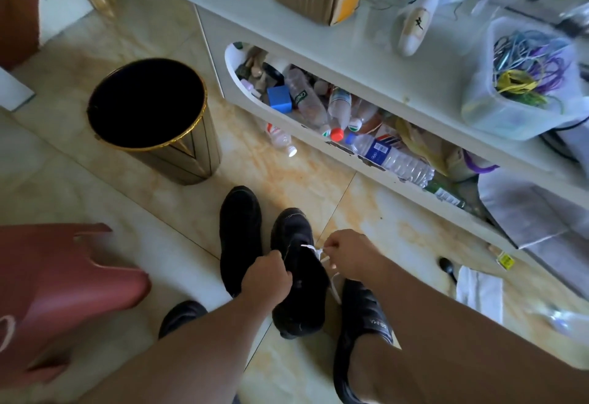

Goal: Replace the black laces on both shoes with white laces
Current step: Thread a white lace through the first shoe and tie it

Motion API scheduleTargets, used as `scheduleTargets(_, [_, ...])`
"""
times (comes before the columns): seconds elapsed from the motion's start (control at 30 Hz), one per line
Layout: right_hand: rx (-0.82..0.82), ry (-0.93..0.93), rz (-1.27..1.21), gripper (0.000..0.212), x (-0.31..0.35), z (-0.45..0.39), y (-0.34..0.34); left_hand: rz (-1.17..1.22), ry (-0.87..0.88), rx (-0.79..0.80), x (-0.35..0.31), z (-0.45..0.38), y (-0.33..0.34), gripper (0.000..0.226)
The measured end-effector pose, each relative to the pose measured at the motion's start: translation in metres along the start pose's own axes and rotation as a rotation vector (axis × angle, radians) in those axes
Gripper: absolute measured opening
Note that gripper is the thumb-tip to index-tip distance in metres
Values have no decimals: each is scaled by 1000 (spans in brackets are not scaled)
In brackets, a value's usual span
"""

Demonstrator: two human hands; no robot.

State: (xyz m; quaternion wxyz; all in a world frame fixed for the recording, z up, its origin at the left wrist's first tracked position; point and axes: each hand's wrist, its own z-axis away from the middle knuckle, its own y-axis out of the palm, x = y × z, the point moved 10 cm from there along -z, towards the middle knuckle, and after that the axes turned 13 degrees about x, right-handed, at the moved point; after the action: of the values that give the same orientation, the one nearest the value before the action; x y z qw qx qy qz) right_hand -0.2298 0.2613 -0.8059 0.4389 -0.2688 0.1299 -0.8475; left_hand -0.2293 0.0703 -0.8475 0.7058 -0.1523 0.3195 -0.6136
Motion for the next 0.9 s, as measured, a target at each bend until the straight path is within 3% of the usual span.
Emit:
scheduleTargets(0.2, [-226,-169,-152,16,55,43,-39,-100,184,-301,-42,54,-140,9])
scheduleTargets(0.3, [-348,-297,-129,18,91,80,-67,-154,243,-473,-55,100,-209,17])
scheduleTargets(0.47, [-516,-481,3,21,151,167,-122,25,294,-646,-66,204,-301,15])
scheduleTargets(0.63, [-897,-764,45,14,192,300,-163,287,432,-706,-59,295,-338,17])
scheduleTargets(0.73, [-1141,-976,83,10,206,367,-164,653,535,-600,-51,304,-336,3])
scheduleTargets(0.77, [-1200,-1025,91,10,210,381,-160,796,552,-542,-50,299,-332,8])
scheduleTargets(0.83, [-1240,-1102,75,9,217,400,-150,989,549,-479,-48,288,-324,12])
scheduleTargets(0.9, [-1124,-1172,-24,11,225,399,-140,1001,570,-528,-50,284,-325,11])
